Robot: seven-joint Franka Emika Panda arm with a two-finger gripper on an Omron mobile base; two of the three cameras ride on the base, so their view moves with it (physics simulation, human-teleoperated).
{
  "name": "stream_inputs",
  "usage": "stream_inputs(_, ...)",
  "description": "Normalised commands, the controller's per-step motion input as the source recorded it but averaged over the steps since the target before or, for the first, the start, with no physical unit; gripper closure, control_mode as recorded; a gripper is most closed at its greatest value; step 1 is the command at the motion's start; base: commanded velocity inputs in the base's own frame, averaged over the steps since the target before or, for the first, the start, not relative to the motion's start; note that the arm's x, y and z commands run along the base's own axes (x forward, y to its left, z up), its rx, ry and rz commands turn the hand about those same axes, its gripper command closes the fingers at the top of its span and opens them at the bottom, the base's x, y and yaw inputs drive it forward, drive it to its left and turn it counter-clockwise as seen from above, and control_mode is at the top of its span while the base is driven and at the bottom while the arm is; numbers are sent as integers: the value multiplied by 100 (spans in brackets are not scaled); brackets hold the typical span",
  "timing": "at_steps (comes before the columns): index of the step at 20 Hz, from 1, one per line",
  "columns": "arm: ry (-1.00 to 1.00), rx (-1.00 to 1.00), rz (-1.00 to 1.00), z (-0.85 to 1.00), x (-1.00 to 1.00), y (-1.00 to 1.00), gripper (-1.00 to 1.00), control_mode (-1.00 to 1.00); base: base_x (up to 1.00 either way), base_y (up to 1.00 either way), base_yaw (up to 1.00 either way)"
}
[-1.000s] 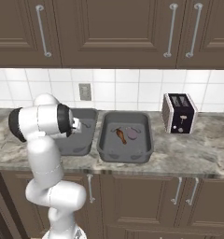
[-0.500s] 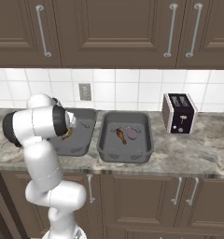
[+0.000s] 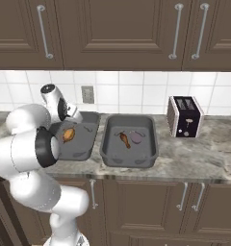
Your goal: Place one eggplant and one chicken drumstick in each tupperware on the nearby counter, to pack two identical lunches.
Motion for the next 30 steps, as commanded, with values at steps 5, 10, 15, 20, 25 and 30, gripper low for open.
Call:
stream_inputs(5, -3, -2, -7, -19, -38, -58, -100, -100, 0, 0, 0)
stream_inputs(10, -17, -3, 0, -36, -77, -37, -100, -100, 0, 0, 0)
stream_inputs(15, -16, 0, 0, 36, -100, -57, -100, -100, 0, 0, 0)
stream_inputs(20, -4, 0, 0, 77, -100, -43, -100, -100, 0, 0, 0)
stream_inputs(25, 0, 0, 0, 93, -100, -32, -100, -100, 0, 0, 0)
stream_inputs(30, 0, 0, 0, 100, -100, -24, -100, -100, 0, 0, 0)
